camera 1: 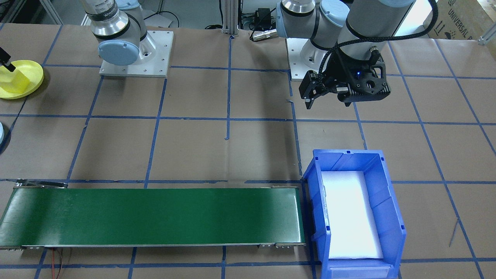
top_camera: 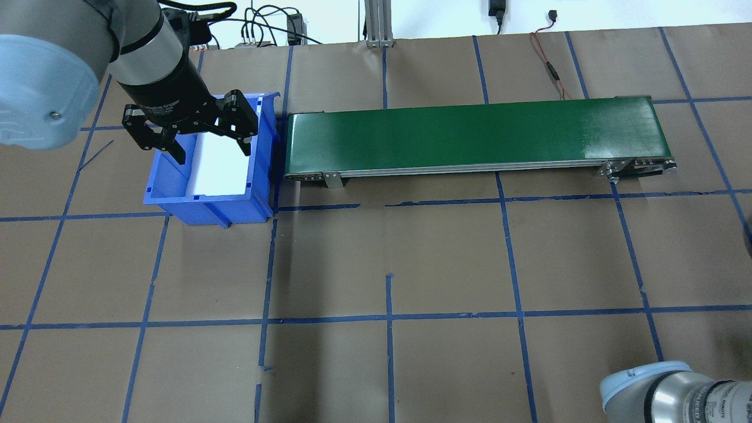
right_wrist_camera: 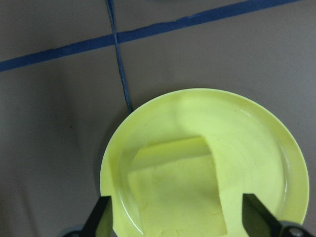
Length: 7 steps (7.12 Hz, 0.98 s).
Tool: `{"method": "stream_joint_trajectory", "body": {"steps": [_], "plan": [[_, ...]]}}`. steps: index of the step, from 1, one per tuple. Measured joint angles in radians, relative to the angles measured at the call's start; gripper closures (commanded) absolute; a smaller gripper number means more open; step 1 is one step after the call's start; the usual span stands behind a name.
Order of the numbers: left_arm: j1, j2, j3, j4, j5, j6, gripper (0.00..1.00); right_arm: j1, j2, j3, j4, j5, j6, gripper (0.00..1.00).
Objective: Move block left to right into plate
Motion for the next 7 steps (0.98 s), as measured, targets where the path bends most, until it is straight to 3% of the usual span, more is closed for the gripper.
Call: {"method": "stream_joint_trajectory", "body": {"steps": [2,3,5,7], "plan": [[0.002,-0.002,-0.003,0.0,0.0,-0.001,0.0,0.043,-0.011,-0.035,0.003,-0.017,0.023,0.0],[0.001,-0.003,-0.006,0.003,0.0,-0.002,0.0,0.121,-0.028,-0.099,0.029,-0.045,0.047,0.0],[0.0,-0.002,-0.01,0.012,0.0,0.0,0.0,0.308,-0.075,-0.297,0.18,-0.098,0.157,0.0],[0.0,-0.003,-0.006,0.015,0.0,0.002,0.0,0.542,-0.103,-0.424,0.246,-0.151,0.347,0.0]]}}
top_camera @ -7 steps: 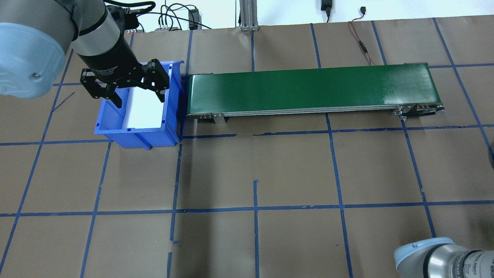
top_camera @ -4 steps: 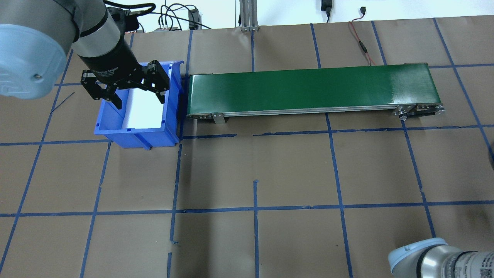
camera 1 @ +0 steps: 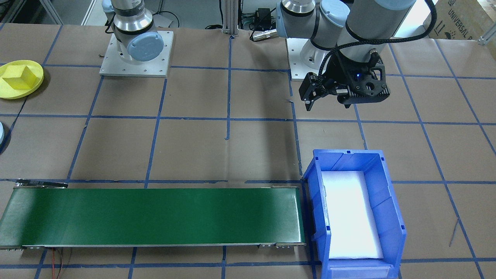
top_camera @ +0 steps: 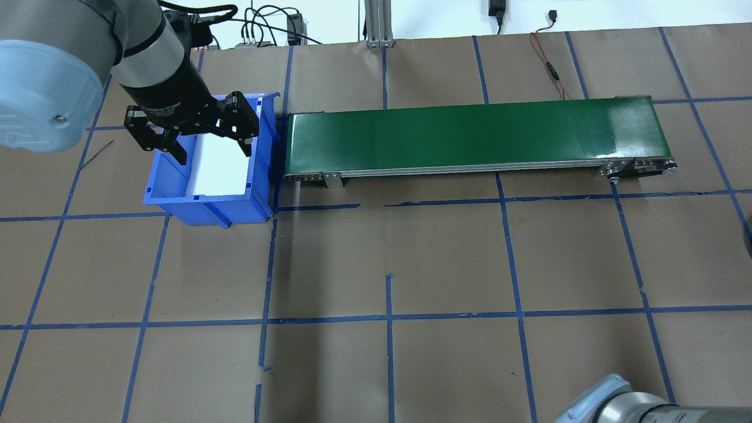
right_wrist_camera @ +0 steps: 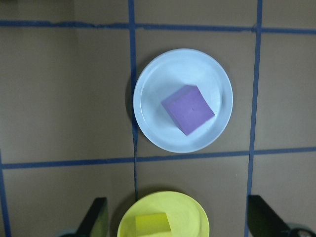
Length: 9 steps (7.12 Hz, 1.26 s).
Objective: Move block left to right into plate
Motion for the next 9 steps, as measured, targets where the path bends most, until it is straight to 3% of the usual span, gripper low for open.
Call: {"method": "stream_joint_trajectory", "body": {"steps": [2,4,6,9], "plan": [[0.001,0.001,0.006,-0.001,0.0,0.002,0.0,0.259,-0.025,-0.042,0.116,-0.047,0.252,0.0],[0.0,0.003,0.006,-0.001,0.0,0.002,0.0,0.496,-0.04,-0.097,0.259,0.003,0.471,0.0],[-0.001,0.005,0.002,-0.001,0.0,0.002,0.0,0.69,-0.023,-0.162,0.316,0.028,0.677,0.0],[0.0,0.006,0.0,-0.001,0.0,0.002,0.0,0.843,0.003,-0.206,0.361,0.046,0.832,0.0]]}}
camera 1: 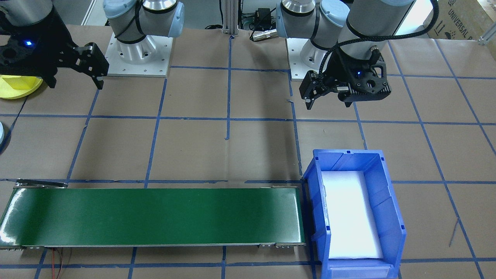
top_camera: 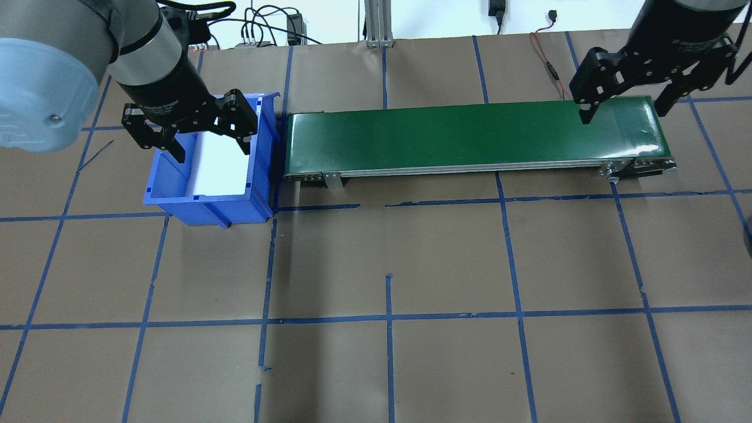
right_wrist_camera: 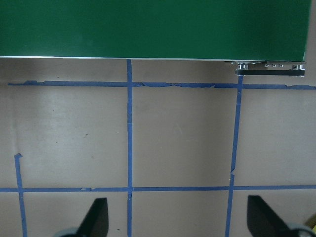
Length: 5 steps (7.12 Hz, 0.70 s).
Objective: Move block left to right into plate
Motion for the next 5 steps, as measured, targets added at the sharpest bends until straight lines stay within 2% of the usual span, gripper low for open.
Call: {"method": "stream_joint_trajectory", "body": {"steps": [2,5], "plan": [[0.002,-0.001,-0.004,0.0,0.001,0.0,0.0,0.027,0.008,-0.003,0.003,0.014,0.028,0.0],[0.004,-0.003,-0.006,0.0,0.0,-0.001,0.0,0.072,0.049,-0.01,0.003,0.074,0.169,0.0]]}}
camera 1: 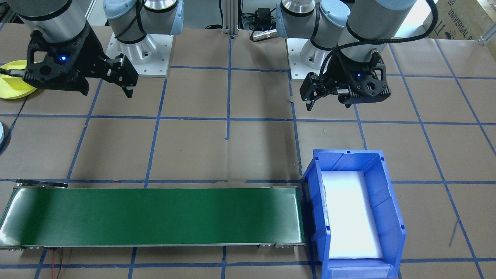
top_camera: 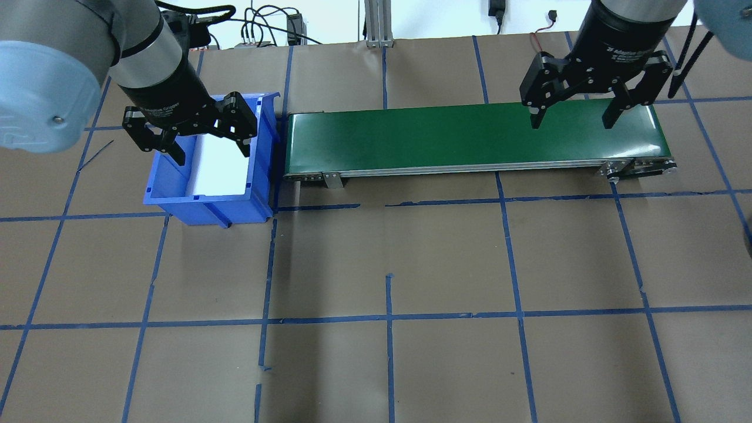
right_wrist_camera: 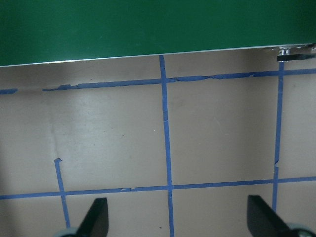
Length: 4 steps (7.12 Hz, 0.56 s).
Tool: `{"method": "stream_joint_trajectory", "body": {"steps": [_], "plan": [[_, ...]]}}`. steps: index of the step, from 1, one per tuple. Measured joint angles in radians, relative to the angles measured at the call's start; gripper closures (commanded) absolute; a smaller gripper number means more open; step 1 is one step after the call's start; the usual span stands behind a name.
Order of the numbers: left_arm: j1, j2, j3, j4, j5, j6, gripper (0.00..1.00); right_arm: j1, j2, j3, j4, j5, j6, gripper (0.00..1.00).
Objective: Move block left to right into plate
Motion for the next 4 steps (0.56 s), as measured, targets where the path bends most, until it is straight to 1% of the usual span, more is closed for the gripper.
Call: {"method": "stream_joint_trajectory", "body": {"steps": [2,4], "plan": [[0.0,0.0,0.0,0.0,0.0,0.001,0.0,0.023,0.011,-0.006,0.0,0.032,0.081,0.0],[0.001,0.0,-0.001,0.0,0.0,0.0,0.0,0.025,0.015,-0.02,0.024,0.036,0.121,0.0]]}}
